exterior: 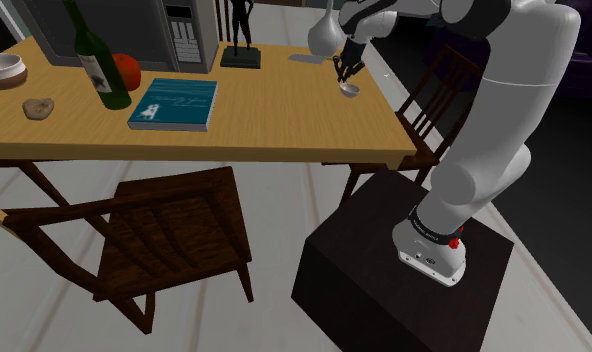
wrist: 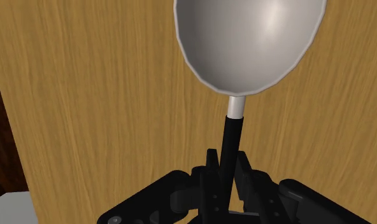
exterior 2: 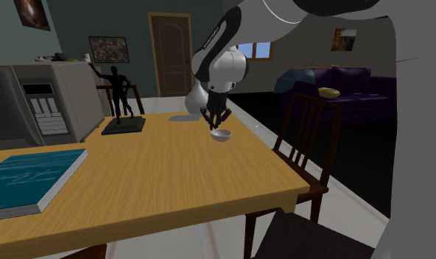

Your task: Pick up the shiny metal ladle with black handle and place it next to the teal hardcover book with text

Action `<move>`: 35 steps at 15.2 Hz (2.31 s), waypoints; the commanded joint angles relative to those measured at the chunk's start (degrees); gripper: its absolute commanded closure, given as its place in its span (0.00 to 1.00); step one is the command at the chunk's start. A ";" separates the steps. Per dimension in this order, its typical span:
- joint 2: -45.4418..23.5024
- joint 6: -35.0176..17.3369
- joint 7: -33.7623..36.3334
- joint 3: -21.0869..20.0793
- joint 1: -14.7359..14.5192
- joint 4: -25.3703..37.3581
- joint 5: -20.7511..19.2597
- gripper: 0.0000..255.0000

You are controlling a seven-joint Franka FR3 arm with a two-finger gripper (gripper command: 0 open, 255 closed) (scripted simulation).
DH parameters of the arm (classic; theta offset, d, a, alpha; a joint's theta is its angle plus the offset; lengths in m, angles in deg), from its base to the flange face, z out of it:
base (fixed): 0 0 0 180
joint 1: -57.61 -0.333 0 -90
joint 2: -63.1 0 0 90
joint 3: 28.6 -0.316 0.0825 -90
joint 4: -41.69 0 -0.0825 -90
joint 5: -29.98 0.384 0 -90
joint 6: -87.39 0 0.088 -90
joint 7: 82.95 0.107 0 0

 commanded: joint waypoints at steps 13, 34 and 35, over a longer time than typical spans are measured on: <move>-1.02 4.65 11.31 -2.65 -6.54 6.51 -2.83 1.00; -18.92 11.83 30.91 -7.15 -18.90 32.29 -5.92 1.00; -19.11 11.17 30.88 -7.16 -18.91 31.83 -5.89 1.00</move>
